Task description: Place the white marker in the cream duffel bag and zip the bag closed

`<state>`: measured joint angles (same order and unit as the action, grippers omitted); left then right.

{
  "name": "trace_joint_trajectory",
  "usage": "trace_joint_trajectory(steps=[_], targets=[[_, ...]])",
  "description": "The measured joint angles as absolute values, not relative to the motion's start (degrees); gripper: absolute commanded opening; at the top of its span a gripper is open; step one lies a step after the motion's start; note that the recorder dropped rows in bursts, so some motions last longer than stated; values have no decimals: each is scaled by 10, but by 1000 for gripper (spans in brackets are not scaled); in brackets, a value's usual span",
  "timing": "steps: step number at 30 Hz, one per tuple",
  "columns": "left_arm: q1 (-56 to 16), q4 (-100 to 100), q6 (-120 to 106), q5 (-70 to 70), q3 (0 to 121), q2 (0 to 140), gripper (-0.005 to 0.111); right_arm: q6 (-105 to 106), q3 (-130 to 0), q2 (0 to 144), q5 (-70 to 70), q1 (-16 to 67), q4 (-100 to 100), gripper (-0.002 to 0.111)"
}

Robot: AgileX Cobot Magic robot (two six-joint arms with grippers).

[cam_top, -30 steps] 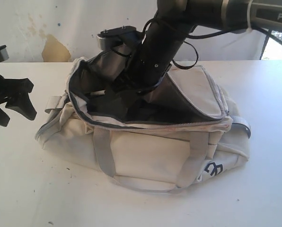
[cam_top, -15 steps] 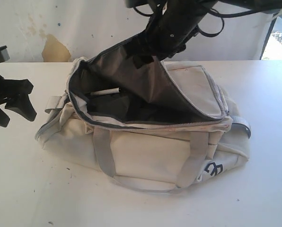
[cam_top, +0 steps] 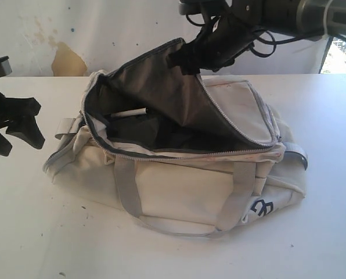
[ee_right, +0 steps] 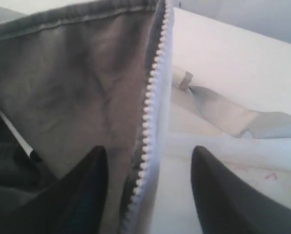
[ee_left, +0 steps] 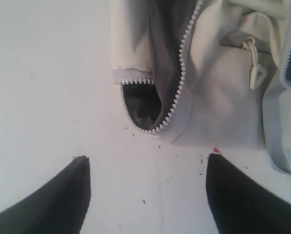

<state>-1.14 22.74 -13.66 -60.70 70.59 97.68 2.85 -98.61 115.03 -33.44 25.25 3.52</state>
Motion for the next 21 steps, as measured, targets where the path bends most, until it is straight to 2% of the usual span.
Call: trace_joint_trajectory(steps=[6,7,8,15,21], targets=[[-11,227,-137,-607,706,977,73,29,-986,1166,-329,253,35,12],[-11,227,-137,-607,706,977,73,29,-986,1166,-328,253,35,3],[-11,227,-137,-607,706,977,73,29,-986,1166,-326,253,35,0],[-11,227,-138,-607,706,977,73,64,-986,1140,-370,253,52,0],[-11,227,-138,-600,706,977,73,273,-986,1113,-458,253,190,0]])
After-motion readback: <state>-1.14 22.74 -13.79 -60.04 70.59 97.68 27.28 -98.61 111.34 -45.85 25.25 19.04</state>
